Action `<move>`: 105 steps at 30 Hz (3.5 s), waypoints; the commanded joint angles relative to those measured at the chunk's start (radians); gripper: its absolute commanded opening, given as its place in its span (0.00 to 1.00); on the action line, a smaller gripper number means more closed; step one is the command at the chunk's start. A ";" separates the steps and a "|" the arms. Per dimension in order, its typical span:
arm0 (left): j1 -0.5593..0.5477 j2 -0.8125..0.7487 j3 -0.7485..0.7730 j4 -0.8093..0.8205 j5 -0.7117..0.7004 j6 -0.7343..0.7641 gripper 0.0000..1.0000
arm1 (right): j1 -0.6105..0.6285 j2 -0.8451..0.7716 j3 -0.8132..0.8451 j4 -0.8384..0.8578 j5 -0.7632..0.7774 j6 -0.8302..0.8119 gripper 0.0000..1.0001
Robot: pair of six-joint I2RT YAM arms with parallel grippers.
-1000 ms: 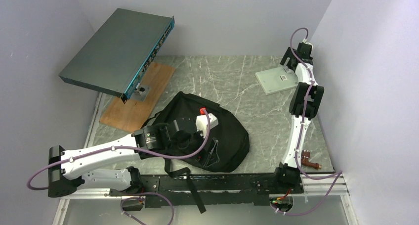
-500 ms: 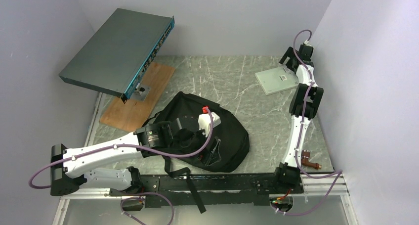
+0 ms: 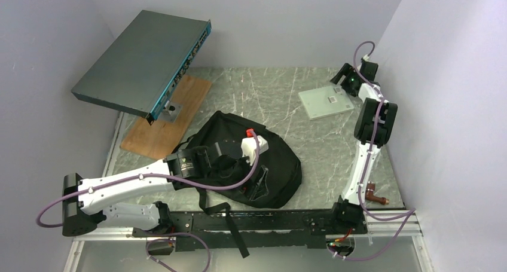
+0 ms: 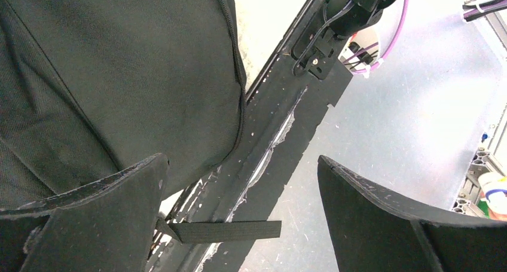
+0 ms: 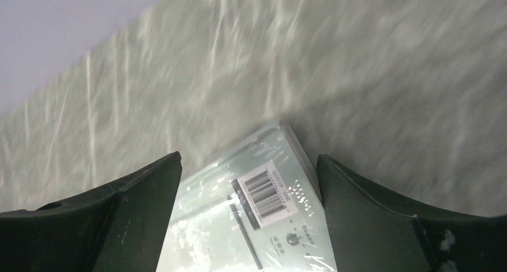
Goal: Pack the student bag
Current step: Move the book to the center of the board, then pick up the book from the center of the board.
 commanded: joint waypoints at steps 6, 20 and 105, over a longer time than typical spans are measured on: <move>0.000 0.037 0.100 0.016 -0.047 0.016 0.99 | 0.118 -0.255 -0.556 0.002 -0.215 0.075 0.71; 0.251 0.276 0.372 -0.023 -0.041 0.104 0.99 | 0.207 -0.612 -1.034 0.214 -0.217 0.178 0.73; 0.677 1.199 0.904 0.112 0.440 -0.056 0.84 | 0.317 -0.746 -1.204 0.324 -0.262 0.181 0.78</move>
